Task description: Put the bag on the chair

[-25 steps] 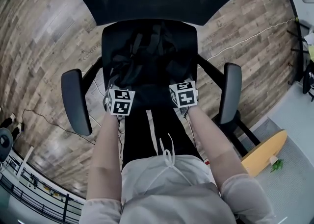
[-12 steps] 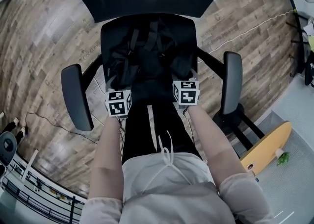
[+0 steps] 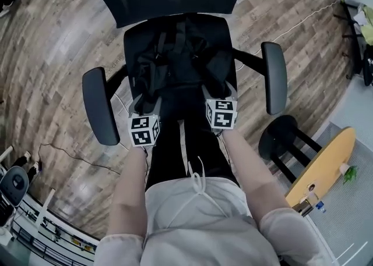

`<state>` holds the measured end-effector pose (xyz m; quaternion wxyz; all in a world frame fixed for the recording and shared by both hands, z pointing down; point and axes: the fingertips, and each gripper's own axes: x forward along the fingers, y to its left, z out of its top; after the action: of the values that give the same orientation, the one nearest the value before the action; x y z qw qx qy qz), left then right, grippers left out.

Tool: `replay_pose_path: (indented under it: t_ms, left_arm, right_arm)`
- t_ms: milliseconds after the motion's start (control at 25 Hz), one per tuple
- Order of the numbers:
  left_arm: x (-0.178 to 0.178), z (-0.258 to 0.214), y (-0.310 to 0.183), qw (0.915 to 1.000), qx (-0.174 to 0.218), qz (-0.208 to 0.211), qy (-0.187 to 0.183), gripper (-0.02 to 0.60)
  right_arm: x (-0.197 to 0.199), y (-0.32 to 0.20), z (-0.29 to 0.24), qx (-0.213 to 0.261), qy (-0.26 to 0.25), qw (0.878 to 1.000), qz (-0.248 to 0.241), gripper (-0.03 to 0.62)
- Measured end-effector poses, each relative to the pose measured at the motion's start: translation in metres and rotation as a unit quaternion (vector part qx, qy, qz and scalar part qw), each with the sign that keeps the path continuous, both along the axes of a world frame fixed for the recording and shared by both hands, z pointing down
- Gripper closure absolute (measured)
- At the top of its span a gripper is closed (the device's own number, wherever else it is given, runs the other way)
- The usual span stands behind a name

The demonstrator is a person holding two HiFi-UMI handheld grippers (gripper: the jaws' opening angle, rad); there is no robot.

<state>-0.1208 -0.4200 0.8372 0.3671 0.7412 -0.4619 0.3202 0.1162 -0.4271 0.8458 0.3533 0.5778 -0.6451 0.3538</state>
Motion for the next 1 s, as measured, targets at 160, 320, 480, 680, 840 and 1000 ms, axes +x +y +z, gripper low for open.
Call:
replay_pose_path:
  t_ms: [160, 320, 480, 680, 840, 1000]
  left_arm:
    - [0.003, -0.033, 0.012, 0.9993, 0.026, -0.009, 0.025, 0.353]
    - [0.004, -0.070, 0.023, 0.9976, 0.057, 0.008, 0.037, 0.396]
    - [0.010, -0.120, 0.025, 0.9939, 0.096, 0.022, 0.049, 0.510]
    - [0.024, -0.198, 0.016, 0.9838, 0.153, 0.028, 0.089, 0.575]
    - [0.031, -0.263, 0.004, 0.9732, 0.205, 0.039, 0.096, 0.575]
    - [0.030, -0.337, -0.013, 0.9577, 0.273, 0.020, 0.090, 0.575]
  right_arm:
    - [-0.003, 0.020, -0.017, 0.000, -0.007, 1.000, 0.010, 0.261]
    - [-0.004, 0.034, -0.052, 0.012, 0.000, 0.999, 0.038, 0.292]
    - [-0.013, 0.043, -0.105, 0.045, -0.008, 0.997, 0.057, 0.390]
    - [-0.028, 0.039, -0.180, 0.111, -0.025, 0.992, 0.051, 0.529]
    - [-0.037, 0.029, -0.247, 0.171, -0.048, 0.983, 0.046, 0.594]
    - [-0.040, 0.023, -0.329, 0.245, -0.075, 0.966, 0.036, 0.595]
